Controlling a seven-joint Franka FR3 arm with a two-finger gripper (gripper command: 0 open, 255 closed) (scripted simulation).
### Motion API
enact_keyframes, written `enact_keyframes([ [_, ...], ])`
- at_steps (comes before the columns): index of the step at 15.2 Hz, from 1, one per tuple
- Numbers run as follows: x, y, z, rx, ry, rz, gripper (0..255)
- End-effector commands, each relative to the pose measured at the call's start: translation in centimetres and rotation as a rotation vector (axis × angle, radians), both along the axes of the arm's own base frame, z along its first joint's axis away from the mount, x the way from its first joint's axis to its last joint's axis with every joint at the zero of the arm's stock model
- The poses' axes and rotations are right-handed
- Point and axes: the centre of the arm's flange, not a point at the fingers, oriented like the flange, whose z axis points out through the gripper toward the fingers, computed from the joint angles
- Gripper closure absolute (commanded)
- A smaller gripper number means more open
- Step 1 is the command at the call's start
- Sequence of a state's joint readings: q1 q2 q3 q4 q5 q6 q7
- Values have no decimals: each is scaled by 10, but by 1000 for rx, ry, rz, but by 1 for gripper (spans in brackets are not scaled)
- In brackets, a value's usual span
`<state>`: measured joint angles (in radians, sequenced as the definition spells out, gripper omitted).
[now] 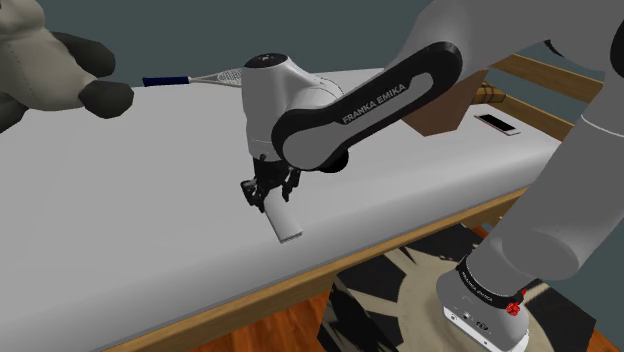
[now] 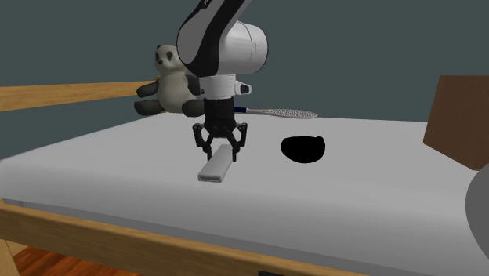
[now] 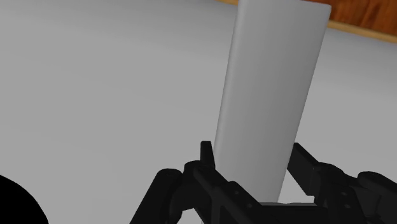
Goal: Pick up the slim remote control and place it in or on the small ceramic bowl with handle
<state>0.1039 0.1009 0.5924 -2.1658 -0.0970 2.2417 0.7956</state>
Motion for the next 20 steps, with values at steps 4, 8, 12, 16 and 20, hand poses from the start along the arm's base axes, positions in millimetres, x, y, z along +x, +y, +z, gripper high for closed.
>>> enact_keyframes([
  [4, 1, 0, 27, 0, 0, 0, 255],
  [8, 1, 0, 48, 0, 0, 0, 255],
  [12, 1, 0, 69, 0, 0, 0, 255],
  [16, 1, 0, 90, 0, 0, 0, 255],
  [20, 1, 0, 112, 0, 0, 0, 255],
])
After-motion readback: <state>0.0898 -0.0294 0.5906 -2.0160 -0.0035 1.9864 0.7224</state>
